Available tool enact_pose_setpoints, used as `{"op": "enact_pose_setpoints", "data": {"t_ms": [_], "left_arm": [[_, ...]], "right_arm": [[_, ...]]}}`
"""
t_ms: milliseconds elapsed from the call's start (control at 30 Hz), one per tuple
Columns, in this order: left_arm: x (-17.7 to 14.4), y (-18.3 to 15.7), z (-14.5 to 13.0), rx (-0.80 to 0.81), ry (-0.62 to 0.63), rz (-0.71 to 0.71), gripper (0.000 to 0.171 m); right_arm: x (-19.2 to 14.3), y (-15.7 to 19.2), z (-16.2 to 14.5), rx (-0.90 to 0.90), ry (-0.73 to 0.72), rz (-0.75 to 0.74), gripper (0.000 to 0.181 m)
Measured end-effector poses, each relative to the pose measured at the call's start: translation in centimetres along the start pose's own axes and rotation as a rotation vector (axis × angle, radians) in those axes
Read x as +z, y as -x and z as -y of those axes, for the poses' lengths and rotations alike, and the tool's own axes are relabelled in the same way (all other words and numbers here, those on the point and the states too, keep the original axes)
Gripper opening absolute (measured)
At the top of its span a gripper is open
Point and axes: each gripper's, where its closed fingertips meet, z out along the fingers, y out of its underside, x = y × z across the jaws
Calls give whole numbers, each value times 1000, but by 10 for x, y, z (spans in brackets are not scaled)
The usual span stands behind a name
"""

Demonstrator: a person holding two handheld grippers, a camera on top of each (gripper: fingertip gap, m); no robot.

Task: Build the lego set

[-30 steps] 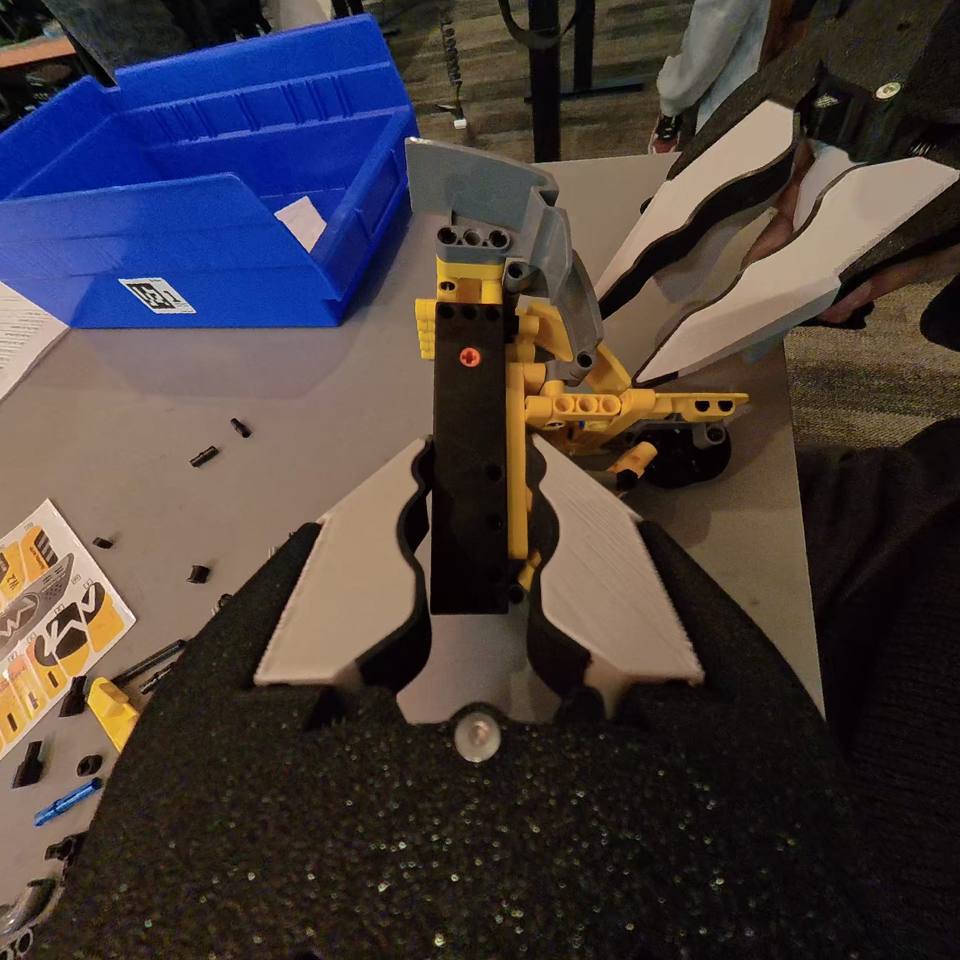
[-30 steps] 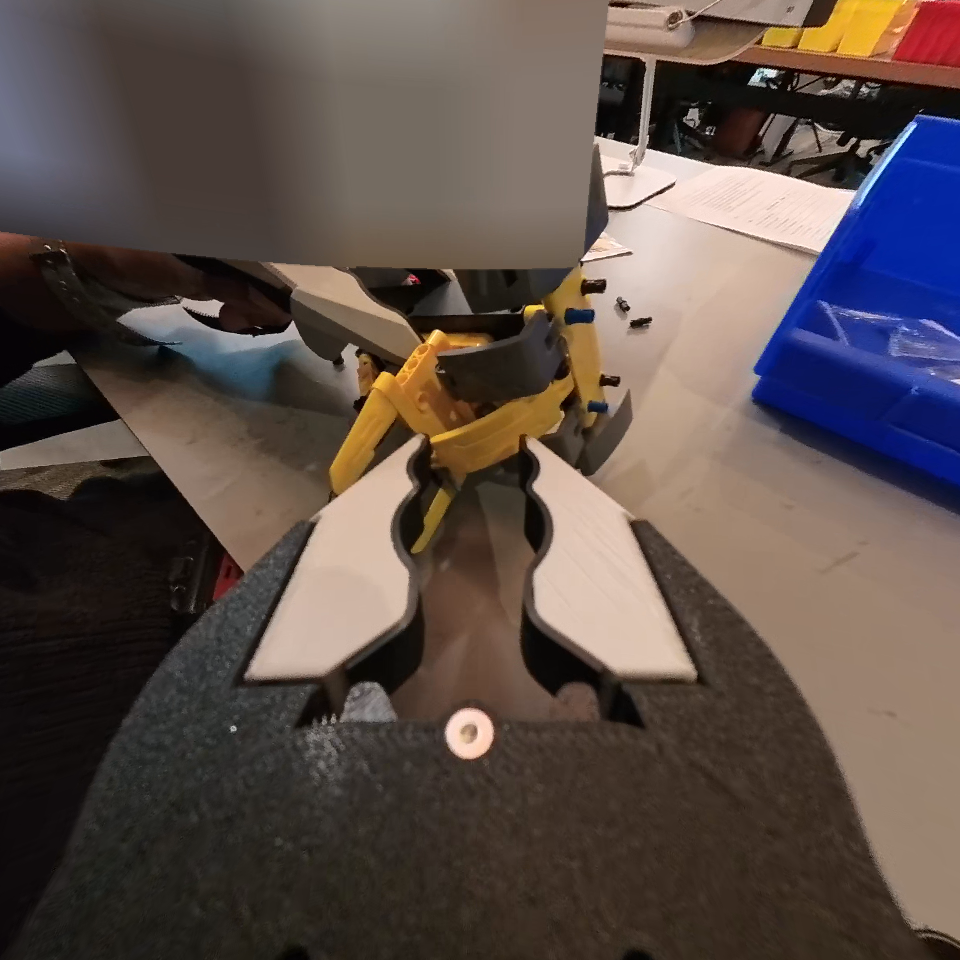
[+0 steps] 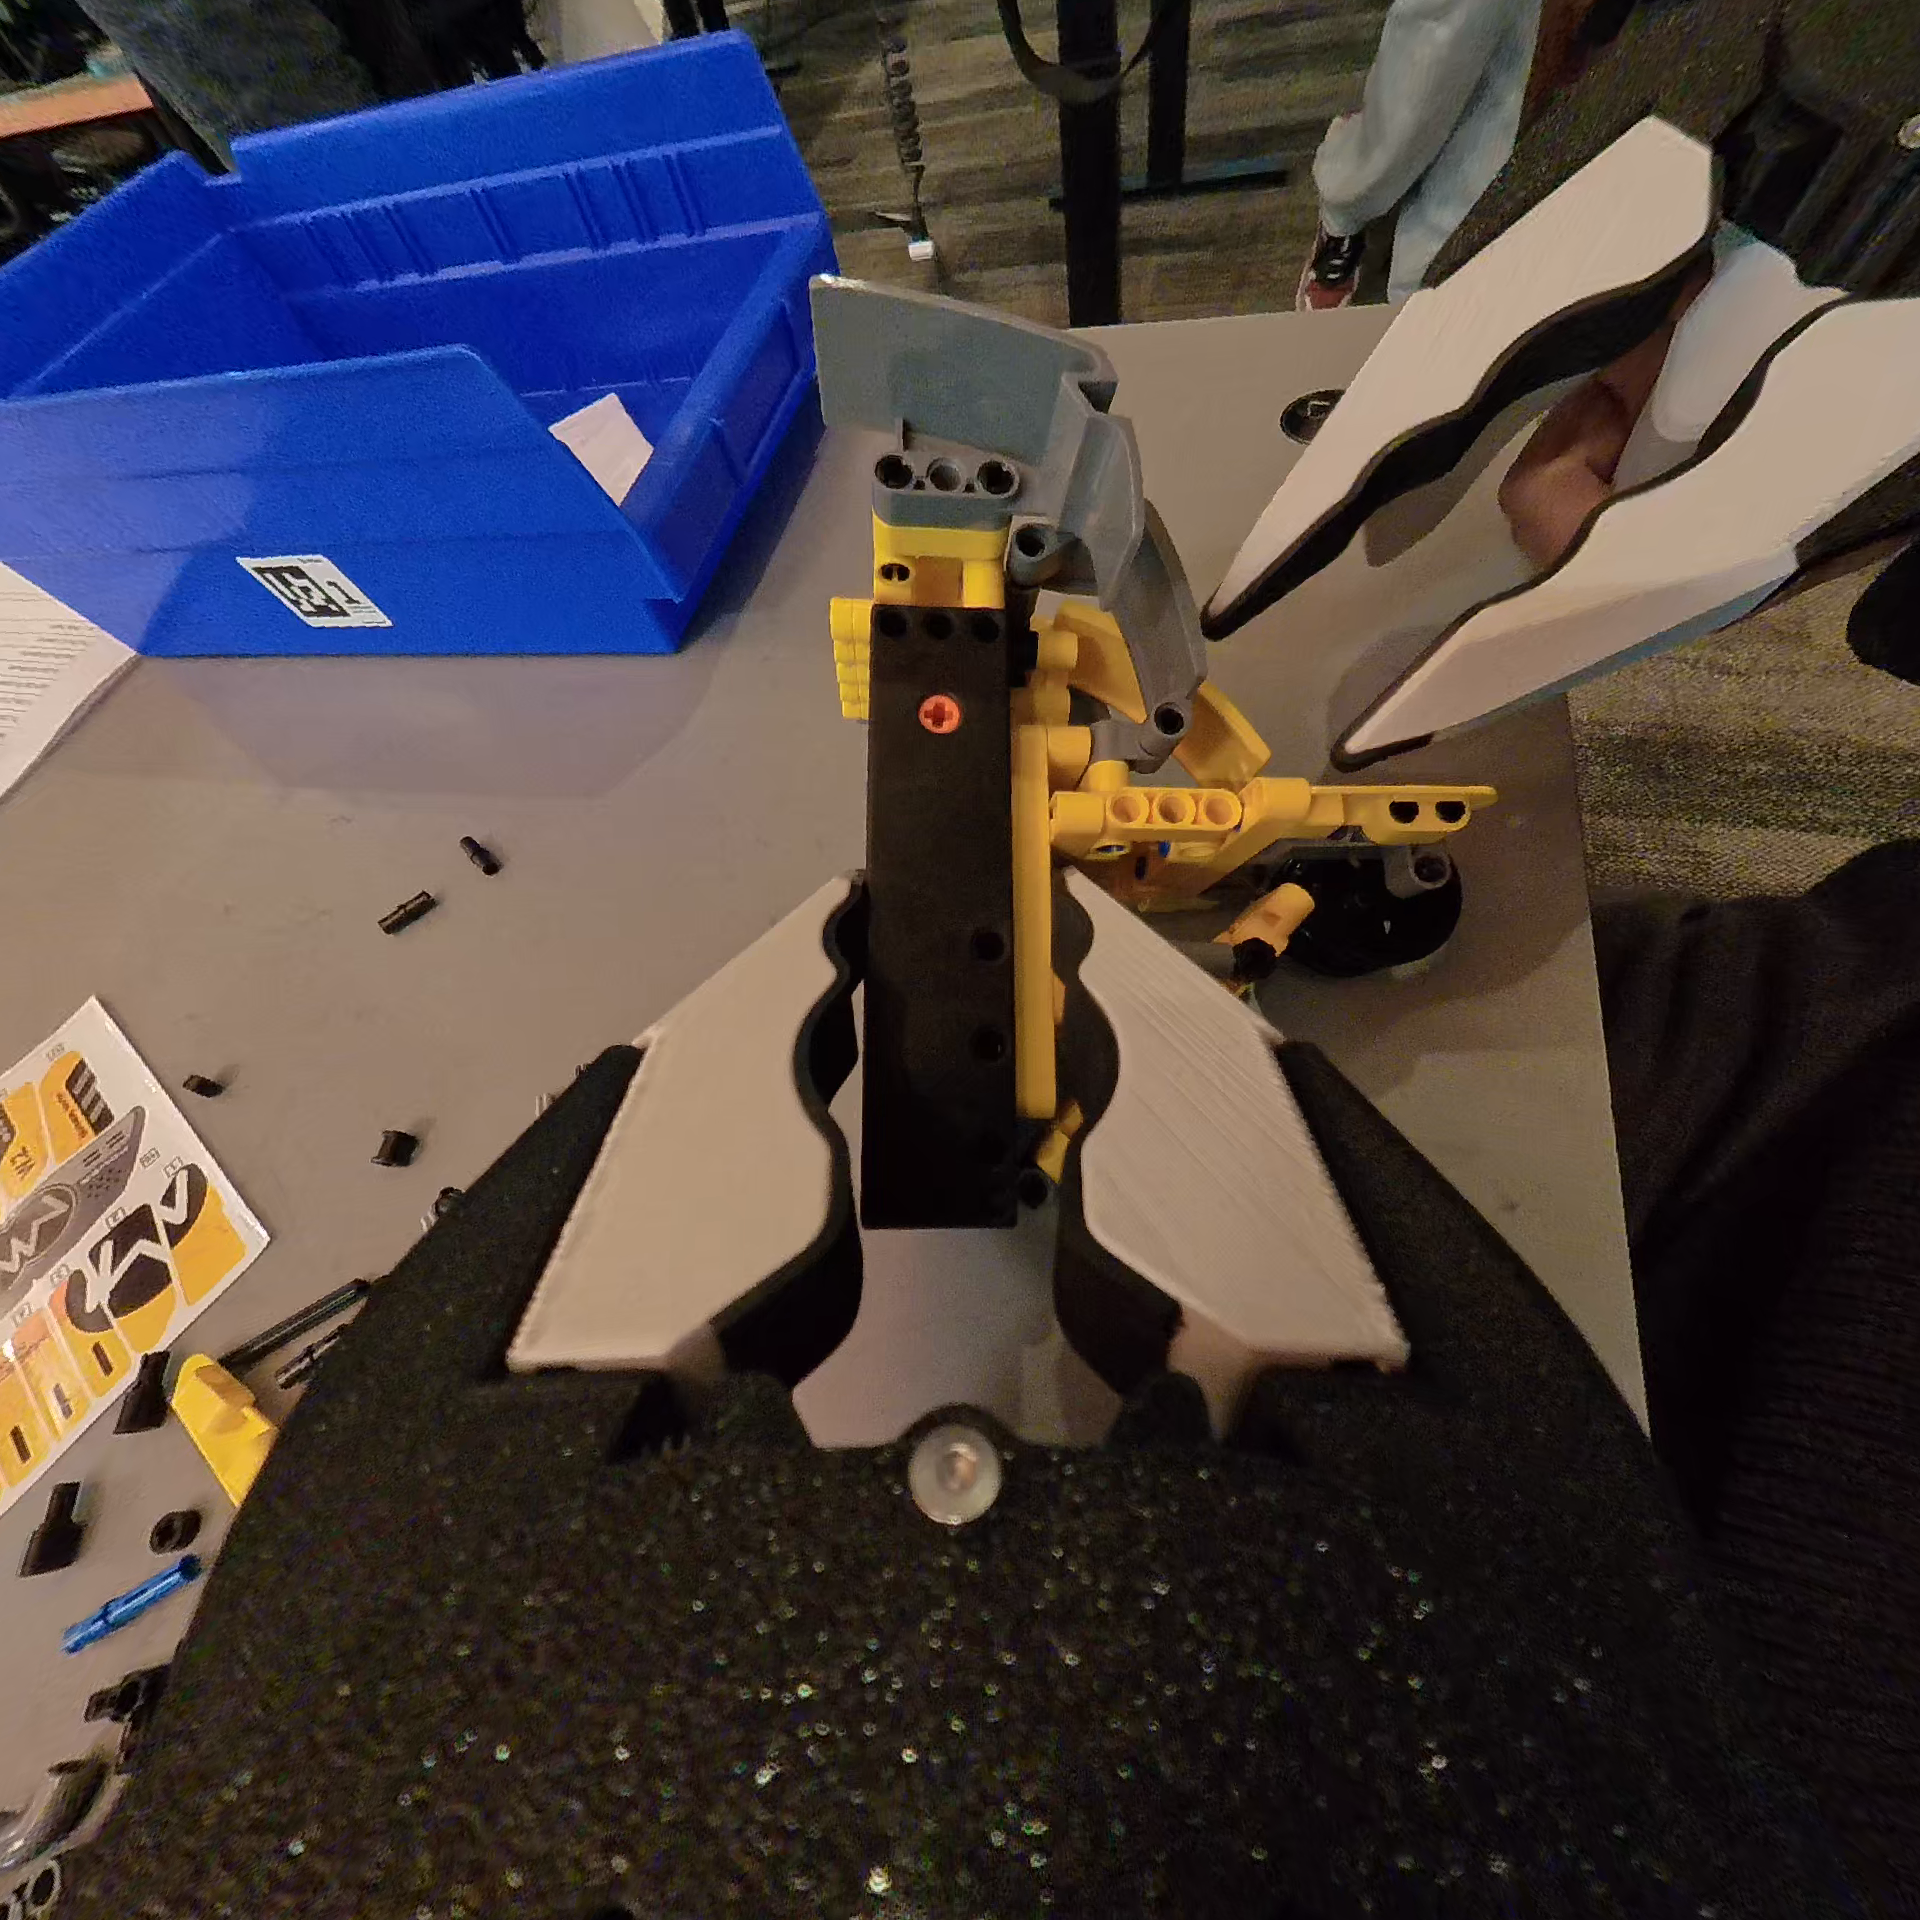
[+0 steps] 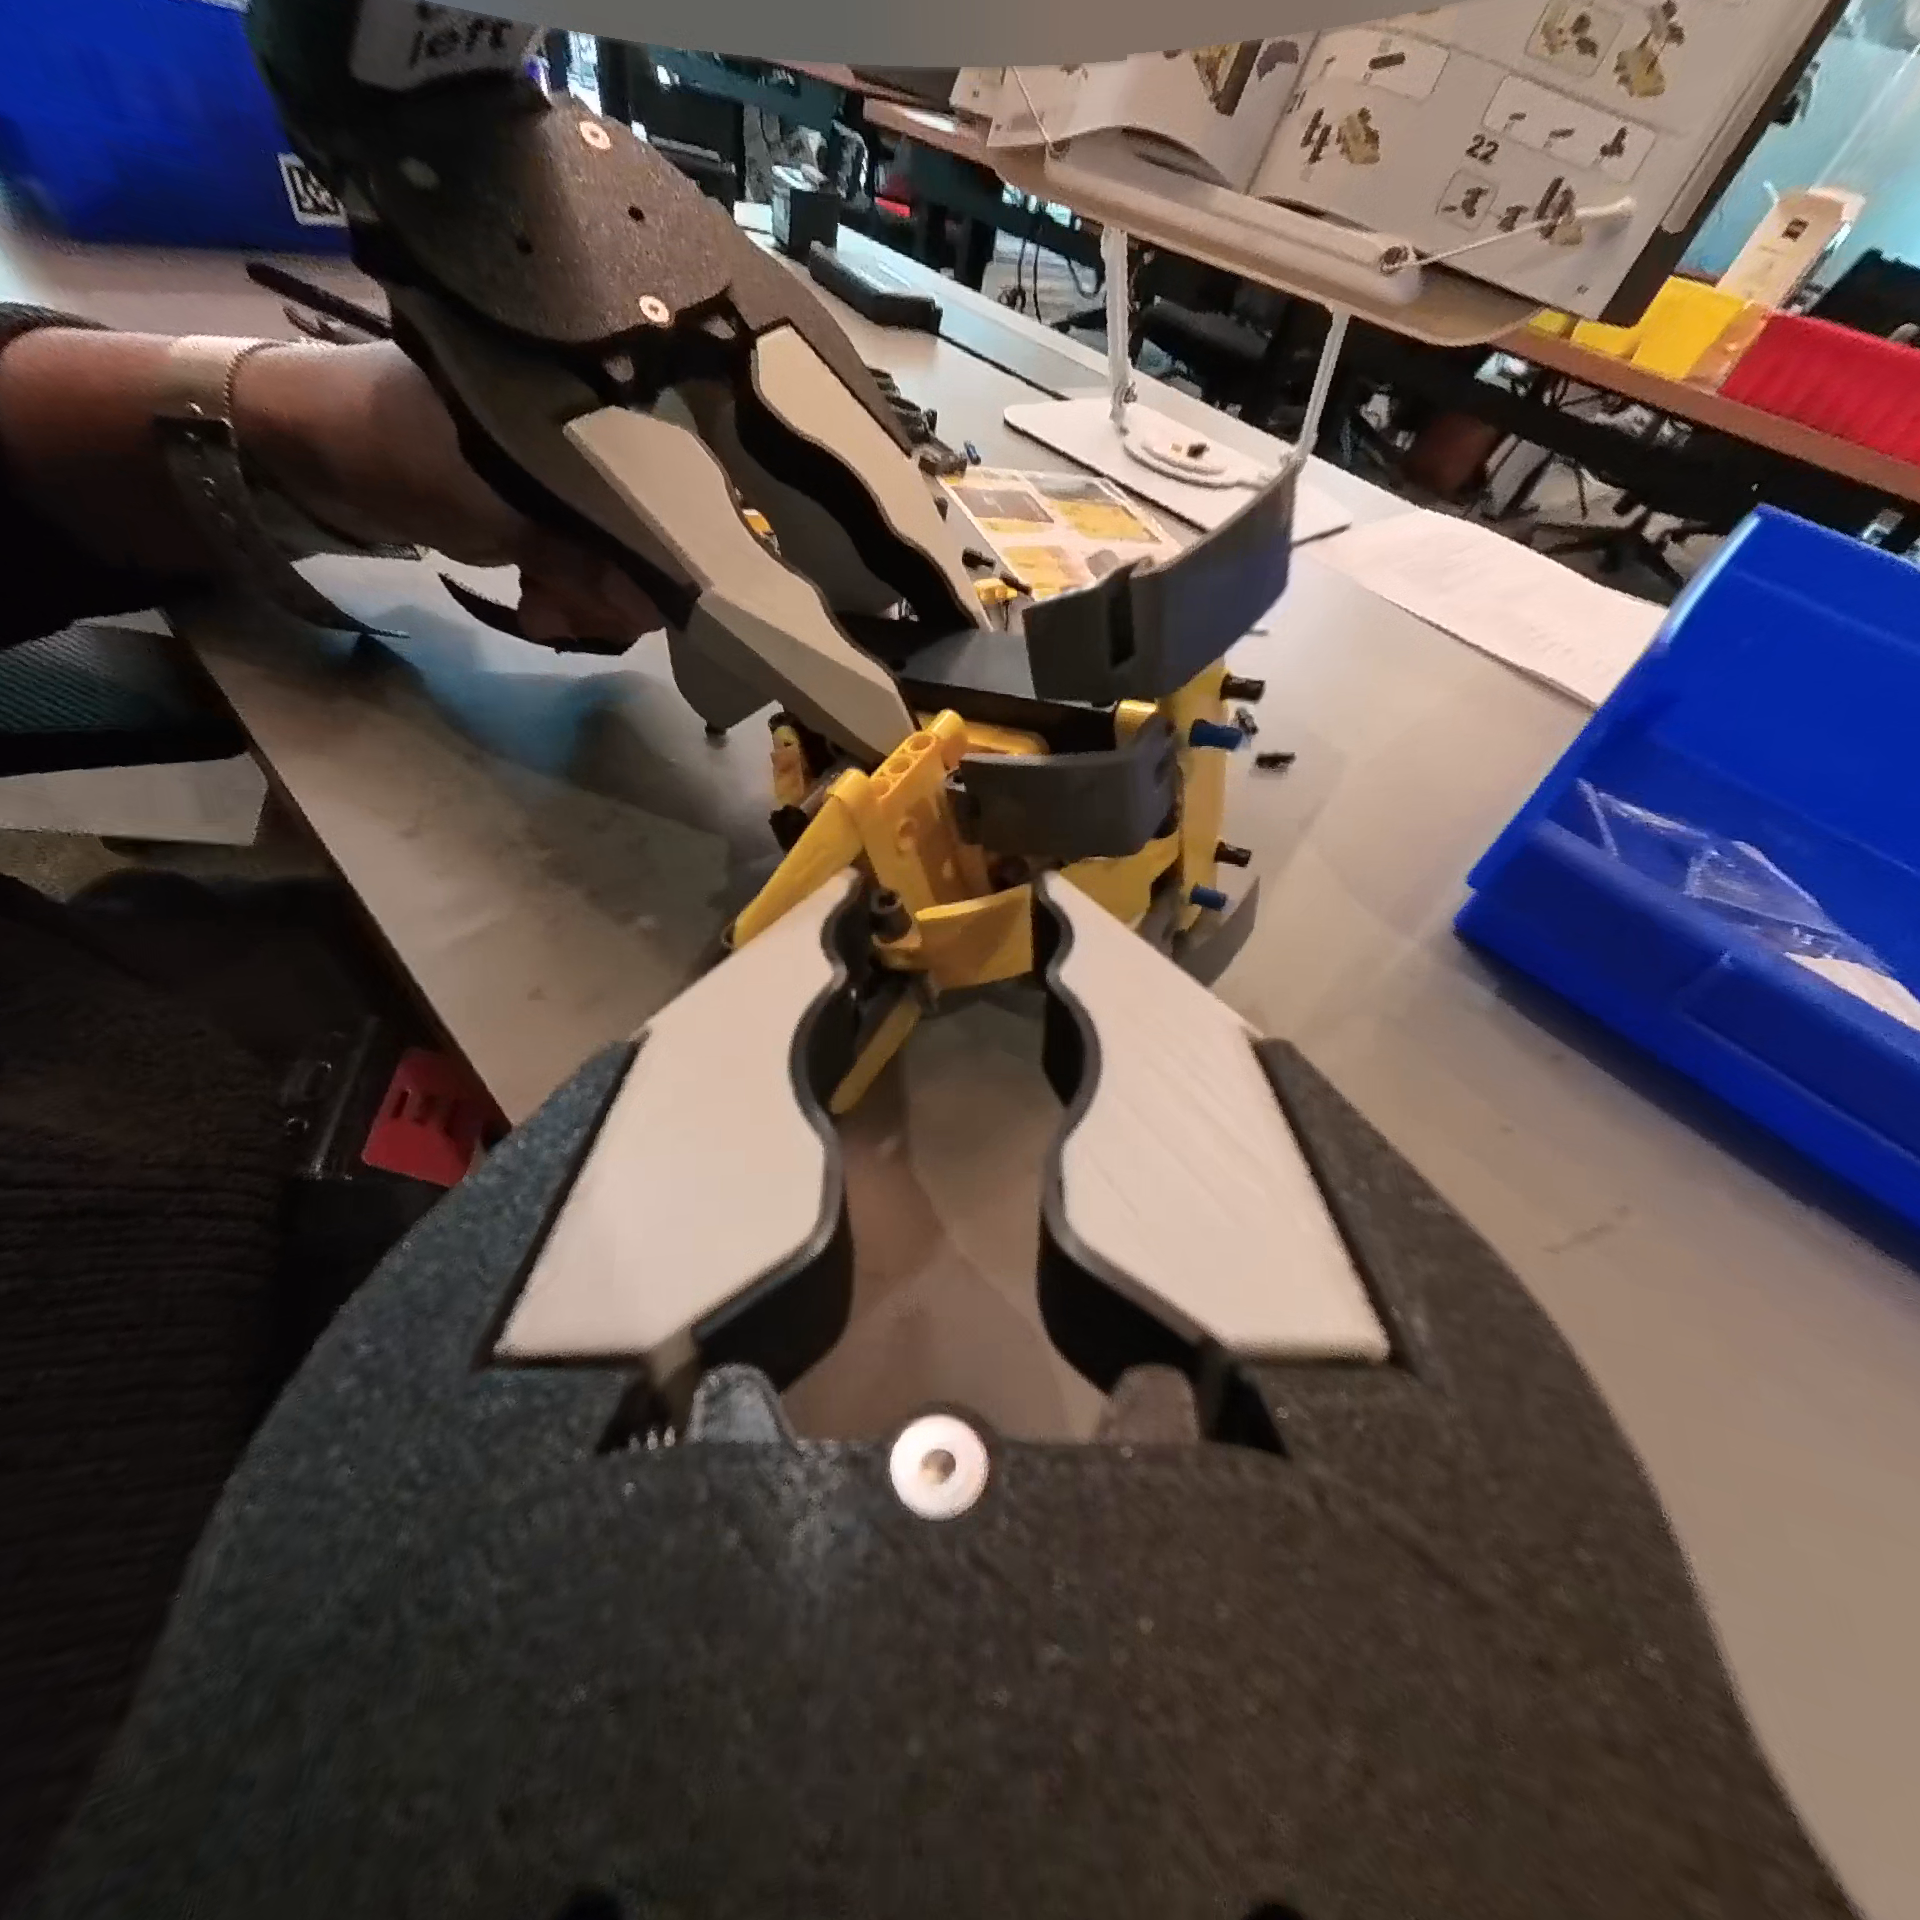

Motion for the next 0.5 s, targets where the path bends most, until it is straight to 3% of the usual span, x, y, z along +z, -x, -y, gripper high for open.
{"op": "enact_pose_setpoints", "data": {"t_ms": [200,367,500], "left_arm": [[0,0,0,3,1,1,34],[0,0,0,1,0,1,34],[0,0,0,4,0,1,34]], "right_arm": [[-4,0,6,-44,-60,-7,23],[-12,-6,14,24,-137,-10,20],[-5,20,9,64,-124,149,24]]}}
